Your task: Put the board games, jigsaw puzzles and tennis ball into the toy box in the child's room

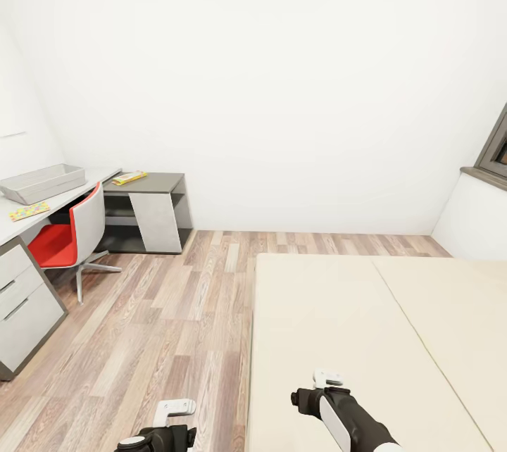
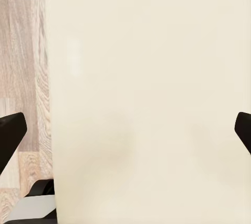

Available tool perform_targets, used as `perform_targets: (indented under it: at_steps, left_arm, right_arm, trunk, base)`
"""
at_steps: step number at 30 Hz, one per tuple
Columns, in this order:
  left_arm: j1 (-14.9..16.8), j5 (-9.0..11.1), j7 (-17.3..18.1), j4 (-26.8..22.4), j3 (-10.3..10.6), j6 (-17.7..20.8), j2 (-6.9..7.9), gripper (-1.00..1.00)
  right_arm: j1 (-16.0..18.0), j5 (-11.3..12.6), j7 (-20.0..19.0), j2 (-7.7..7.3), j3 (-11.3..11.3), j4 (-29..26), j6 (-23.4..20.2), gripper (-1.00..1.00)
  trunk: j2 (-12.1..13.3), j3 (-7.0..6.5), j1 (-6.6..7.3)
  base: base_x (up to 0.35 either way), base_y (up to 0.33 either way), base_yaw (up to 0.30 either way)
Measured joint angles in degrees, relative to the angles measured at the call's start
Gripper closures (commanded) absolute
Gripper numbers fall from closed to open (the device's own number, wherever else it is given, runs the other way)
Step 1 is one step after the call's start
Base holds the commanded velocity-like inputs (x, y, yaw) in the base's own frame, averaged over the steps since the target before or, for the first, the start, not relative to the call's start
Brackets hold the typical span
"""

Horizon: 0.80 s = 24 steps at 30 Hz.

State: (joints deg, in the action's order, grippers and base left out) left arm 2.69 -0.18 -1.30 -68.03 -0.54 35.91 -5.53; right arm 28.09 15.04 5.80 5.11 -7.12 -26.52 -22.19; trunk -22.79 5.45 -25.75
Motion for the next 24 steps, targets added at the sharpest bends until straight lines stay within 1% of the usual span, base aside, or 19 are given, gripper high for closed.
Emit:
perform_targets:
  at_steps: [2,7,10,19,24]
  left_arm:
    - [0.0,0.01,0.02,0.0,0.28,0.0,-0.08,-1.0]
    - [0.0,-0.03,-0.03,0.13,2.5,-0.01,-0.17,-1.0]
    - [0.0,-0.06,-0.2,0.22,3.22,-0.01,-0.18,-1.0]
    - [0.0,-0.08,-0.29,0.27,3.55,-0.01,-0.19,-1.0]
    - [0.0,-0.07,-0.29,0.26,3.57,0.0,-0.18,-1.0]
  right_arm:
    - [0.0,0.0,0.01,0.02,0.0,0.0,0.01,-1.0]
    - [0.0,0.0,0.02,0.04,0.0,0.0,0.02,-1.0]
    - [0.0,0.0,0.0,0.04,0.0,-0.01,0.02,-1.0]
    - [0.0,-0.05,0.0,0.04,0.0,-0.01,0.02,-1.0]
    - [0.0,-0.04,0.0,0.04,0.0,0.0,0.03,-1.0]
  trunk:
    - [0.0,0.0,0.0]
    - [0.0,0.0,0.0]
    - [0.01,0.0,0.0]
    - [0.01,0.0,0.0]
    - [0.0,0.0,0.0]
  base:
    - [0.0,-0.092,0.0]
    - [0.0,-0.155,0.0]
    - [0.0,-0.179,0.0]
    - [0.0,-0.181,0.0]
    - [0.0,-0.065,0.0]
